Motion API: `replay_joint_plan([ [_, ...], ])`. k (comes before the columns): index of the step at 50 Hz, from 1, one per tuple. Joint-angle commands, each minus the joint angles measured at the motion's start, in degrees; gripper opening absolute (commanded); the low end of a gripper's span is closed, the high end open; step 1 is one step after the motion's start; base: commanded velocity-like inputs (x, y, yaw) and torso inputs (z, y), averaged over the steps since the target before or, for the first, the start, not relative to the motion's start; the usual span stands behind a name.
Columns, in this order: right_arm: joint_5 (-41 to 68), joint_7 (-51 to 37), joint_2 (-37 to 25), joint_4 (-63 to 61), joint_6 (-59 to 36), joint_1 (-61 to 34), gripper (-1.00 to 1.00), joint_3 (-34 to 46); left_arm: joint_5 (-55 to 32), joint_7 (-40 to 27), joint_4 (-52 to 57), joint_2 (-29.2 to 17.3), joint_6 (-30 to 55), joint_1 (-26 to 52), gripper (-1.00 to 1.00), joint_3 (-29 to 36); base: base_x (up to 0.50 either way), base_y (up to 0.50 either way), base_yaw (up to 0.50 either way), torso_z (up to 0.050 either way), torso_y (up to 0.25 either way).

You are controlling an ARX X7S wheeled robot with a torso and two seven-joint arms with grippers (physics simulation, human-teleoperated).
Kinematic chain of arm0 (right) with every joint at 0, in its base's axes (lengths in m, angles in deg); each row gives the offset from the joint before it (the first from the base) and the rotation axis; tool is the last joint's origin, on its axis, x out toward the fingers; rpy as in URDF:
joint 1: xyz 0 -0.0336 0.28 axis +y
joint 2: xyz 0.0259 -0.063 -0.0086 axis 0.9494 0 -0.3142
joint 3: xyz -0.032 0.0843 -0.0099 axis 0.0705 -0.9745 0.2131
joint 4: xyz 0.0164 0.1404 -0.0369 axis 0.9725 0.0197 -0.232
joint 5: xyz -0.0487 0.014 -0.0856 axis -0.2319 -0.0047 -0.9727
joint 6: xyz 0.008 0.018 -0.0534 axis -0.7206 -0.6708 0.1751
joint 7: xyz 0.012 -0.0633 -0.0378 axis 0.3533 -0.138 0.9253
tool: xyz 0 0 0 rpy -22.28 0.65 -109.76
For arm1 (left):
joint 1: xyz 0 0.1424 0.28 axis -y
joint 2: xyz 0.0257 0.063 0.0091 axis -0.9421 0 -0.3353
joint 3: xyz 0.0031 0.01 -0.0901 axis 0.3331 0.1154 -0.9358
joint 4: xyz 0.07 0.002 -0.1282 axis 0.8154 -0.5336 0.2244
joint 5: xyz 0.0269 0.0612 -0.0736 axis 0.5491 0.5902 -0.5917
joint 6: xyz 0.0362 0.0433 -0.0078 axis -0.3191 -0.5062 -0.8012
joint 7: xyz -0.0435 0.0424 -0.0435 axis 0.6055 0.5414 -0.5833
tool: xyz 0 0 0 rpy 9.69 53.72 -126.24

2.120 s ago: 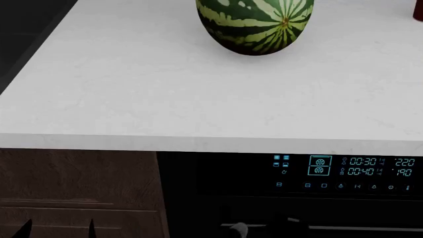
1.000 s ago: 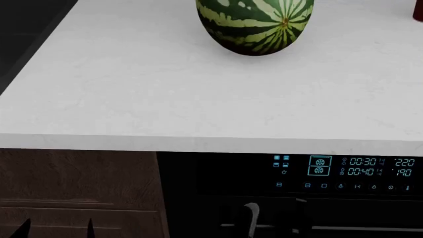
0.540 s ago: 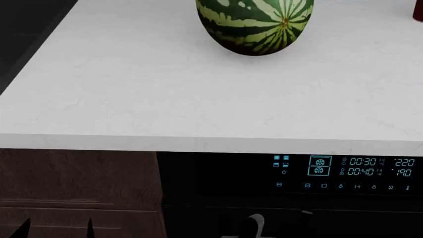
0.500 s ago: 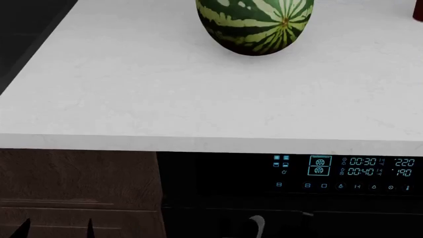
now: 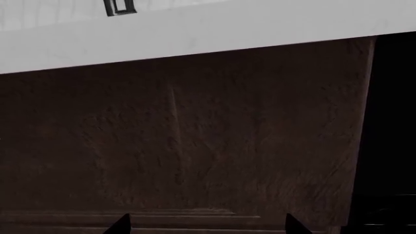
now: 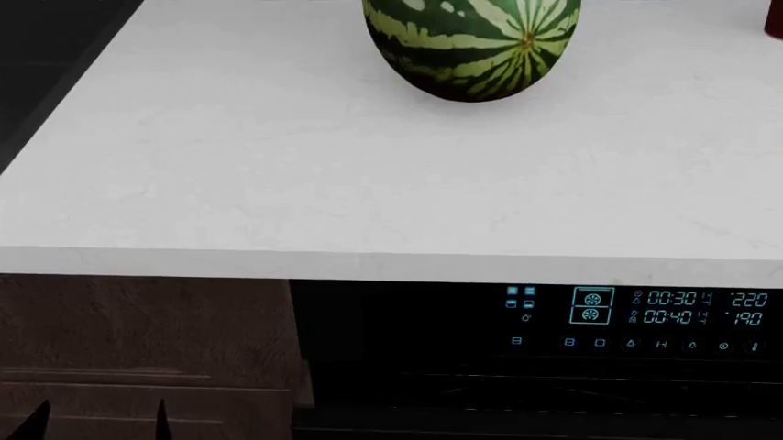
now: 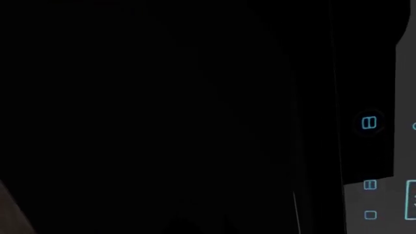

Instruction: Open the dishwasher door

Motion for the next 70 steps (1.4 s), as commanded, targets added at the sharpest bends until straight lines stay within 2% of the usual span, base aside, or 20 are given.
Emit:
replay_joint_plan([
  [1, 0.37, -1.49, -0.55, -8.73, -1.71, 4.62, -1.00, -0.82, -1.47, 1.60, 0.33, 0.20, -1.72, -0.49, 1.00, -0.34, 0.00, 0.00, 0.00, 0.000, 0.000],
  [33, 0.26, -6.30, -2.97, -14.55, -3.61, 15.02, -1.00, -0.76, -2.06, 0.69, 1.64, -0.56, -1.58, -0.82, 1.00, 0.12, 0.00, 0.00, 0.00, 0.000, 0.001],
  [70, 2.26, -10.67, -1.30, -6.87, 0.40, 23.64, -1.00, 1.42, -3.65, -1.42, 5.55, -2.18, 0.74, -0.52, 1.00, -1.37, 0.00, 0.00, 0.00, 0.000, 0.000],
])
